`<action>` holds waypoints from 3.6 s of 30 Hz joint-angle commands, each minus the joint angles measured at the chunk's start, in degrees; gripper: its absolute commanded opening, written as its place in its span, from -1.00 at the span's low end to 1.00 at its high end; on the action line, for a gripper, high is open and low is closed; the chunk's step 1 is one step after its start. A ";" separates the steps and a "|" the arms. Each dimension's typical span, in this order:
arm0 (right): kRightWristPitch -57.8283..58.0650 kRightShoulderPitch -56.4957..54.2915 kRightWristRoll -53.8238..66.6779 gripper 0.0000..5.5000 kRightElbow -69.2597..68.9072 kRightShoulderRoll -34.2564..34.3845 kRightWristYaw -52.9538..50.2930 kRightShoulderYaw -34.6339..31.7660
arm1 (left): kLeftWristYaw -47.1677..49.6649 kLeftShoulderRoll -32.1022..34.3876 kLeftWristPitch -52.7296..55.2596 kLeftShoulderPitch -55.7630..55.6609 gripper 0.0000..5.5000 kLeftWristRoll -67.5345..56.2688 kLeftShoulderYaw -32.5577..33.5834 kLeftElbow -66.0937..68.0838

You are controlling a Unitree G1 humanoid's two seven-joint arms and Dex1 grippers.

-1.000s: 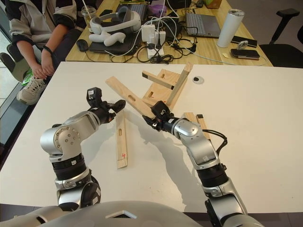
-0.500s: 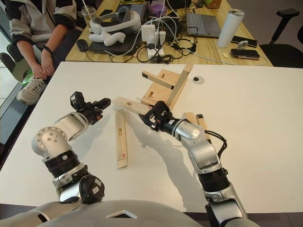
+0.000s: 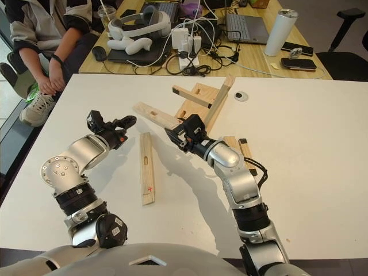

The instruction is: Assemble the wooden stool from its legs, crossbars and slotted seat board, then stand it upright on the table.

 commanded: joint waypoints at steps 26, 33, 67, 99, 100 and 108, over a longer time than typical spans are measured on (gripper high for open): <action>3.18 5.22 14.65 -0.25 -14.96 -7.80 9.00 -8.82 | -2.62 0.12 -29.06 -3.33 0.28 -25.69 -15.16 12.05; -0.74 7.42 12.61 -0.25 -13.67 -12.87 11.36 -8.39 | -1.72 1.75 -24.86 -2.17 0.21 -29.56 -16.19 8.48; -5.53 6.02 10.91 0.13 -8.80 -12.39 9.49 -8.18 | -6.11 15.16 -20.94 -2.65 -0.63 -29.23 -17.79 5.72; 8.41 1.54 -5.81 0.68 -17.77 9.64 -30.68 -22.15 | -17.01 7.53 -58.92 -1.96 -0.63 39.05 -39.67 6.63; 10.35 2.89 -4.80 0.68 -18.11 9.87 -30.20 -22.27 | -17.04 6.76 -59.68 -2.50 -0.63 39.54 -39.66 7.74; 29.47 9.24 0.51 0.68 -18.80 14.32 -31.72 -22.47 | -18.43 2.92 -64.98 -7.08 -0.63 40.10 -36.40 18.19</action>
